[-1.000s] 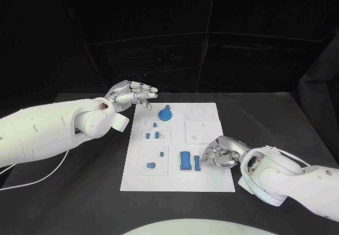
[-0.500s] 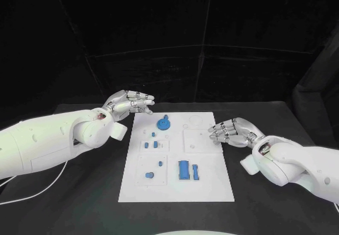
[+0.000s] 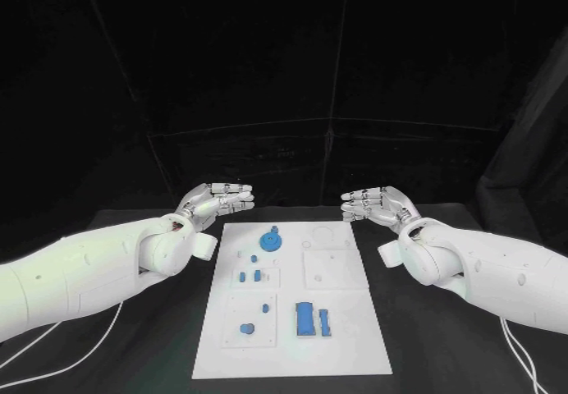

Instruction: Assemble the parts on the task board

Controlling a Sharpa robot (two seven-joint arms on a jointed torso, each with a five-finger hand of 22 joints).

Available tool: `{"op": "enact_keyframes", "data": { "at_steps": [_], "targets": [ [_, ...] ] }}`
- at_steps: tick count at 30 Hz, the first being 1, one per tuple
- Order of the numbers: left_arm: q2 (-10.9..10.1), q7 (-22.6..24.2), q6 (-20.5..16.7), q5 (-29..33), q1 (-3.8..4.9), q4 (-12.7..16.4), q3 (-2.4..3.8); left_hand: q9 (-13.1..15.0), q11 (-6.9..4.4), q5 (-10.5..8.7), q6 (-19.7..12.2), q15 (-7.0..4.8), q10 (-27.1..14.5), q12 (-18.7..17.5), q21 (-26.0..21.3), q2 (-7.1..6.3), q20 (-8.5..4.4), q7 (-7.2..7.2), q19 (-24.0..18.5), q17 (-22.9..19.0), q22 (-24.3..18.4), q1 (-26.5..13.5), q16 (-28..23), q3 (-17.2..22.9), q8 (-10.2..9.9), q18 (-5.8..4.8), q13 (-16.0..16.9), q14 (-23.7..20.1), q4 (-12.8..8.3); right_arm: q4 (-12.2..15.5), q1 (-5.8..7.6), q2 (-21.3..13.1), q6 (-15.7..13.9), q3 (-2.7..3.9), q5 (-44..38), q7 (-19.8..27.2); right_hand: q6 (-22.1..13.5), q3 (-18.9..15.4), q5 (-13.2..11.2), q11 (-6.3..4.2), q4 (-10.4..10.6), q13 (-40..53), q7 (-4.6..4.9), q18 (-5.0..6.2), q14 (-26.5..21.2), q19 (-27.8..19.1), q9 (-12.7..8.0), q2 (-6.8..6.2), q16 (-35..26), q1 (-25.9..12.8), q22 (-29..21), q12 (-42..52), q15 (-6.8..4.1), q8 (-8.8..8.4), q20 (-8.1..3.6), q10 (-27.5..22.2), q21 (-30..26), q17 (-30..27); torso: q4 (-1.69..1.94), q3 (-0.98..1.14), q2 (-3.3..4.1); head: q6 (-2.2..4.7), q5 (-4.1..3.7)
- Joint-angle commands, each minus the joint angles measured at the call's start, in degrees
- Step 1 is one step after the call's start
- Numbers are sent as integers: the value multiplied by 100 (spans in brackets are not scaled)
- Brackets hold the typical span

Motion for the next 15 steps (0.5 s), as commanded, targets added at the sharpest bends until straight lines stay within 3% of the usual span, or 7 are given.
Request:
{"op": "enact_keyframes", "data": {
  "at_steps": [1,2,3,6,9,10,15],
  "targets": [
    [112,374,-424,228,-48,-149,8,5,3,-16,35,-9,66,-69,11,78,27,24,209,-82,-12,23,-97,-69,-54,71,6,109,2,-254,4,145,453,19,61,388,72,15,-5,2,-69,-22,8,81,125,147,-62,31,-58,-83,-94,-39,-25,-7,-30,76,-83,-67,-2,17,-39,136,-6],
    [150,407,-452,232,-64,-191,9,5,1,-16,47,-15,85,-97,37,93,25,23,367,-112,6,33,-132,-89,-67,75,6,152,2,-322,3,188,481,22,37,404,89,16,-12,3,-85,-22,8,79,152,177,-76,35,-68,-101,-118,-41,-33,-6,-34,89,-105,-77,-1,27,-34,162,-6],
    [119,84,-141,65,-60,-145,1,-375,-322,-287,-1569,-313,-1629,-275,-360,383,-472,-300,-839,-401,-389,-2192,-440,-593,-555,-292,-353,-1383,250,-243,-3,152,134,18,16,103,-1508,-273,-520,-284,146,-374,-359,-294,-1836,-1508,-274,-85,-462,-2516,-432,-437,-240,-377,-413,-1732,-496,-456,-1,5,-20,92,-8],
    [114,88,-193,57,-77,-112,16,-375,-384,-287,-1805,-363,-1878,-724,-360,383,-555,-341,-902,-476,-432,-2557,-518,-697,-555,-292,-353,-1593,250,-195,-20,138,82,29,49,116,-1706,-292,-520,-323,146,-374,-414,-295,-2081,-1714,-318,-85,-462,-2911,-502,-437,-272,-377,-475,-1955,-574,-456,12,7,-46,85,-14],
    [102,98,-313,40,-114,-35,52,-375,-445,-287,-2111,-420,-2204,-724,-360,383,-647,-400,-1127,-533,-509,-2992,-582,-798,-555,-301,-353,-1888,250,-84,-57,106,-39,54,127,145,-2030,-354,-520,-381,146,-374,-488,-298,-2487,-2058,-360,-85,-462,-3418,-569,-437,-314,-377,-554,-2324,-656,-456,43,13,-107,69,-28],
    [91,107,-419,25,-148,32,83,-375,-471,-287,-2239,-444,-2343,-724,-360,383,-688,-423,-1224,-556,-542,-3175,-602,-839,-555,-342,-353,-2012,250,13,-89,79,-145,75,195,170,-2150,-372,-520,-403,146,-374,-514,-331,-2637,-2187,-766,-85,-462,-3604,-594,-437,-718,-377,-584,-2461,-688,-456,60,16,-141,60,-36],
    [38,152,-957,-54,-316,374,243,-375,-591,-287,-2822,-552,-2961,-724,-360,383,-869,-545,-1661,-663,-684,-3989,-722,-1029,-555,-450,-353,-2567,250,508,-255,-62,-683,186,543,300,-2692,-473,-520,-501,146,-374,-644,-430,-3312,-2761,-766,-85,-462,-4445,-706,-437,-718,-377,-715,-3077,-827,-456,193,39,-403,-10,-97]
  ]
}}
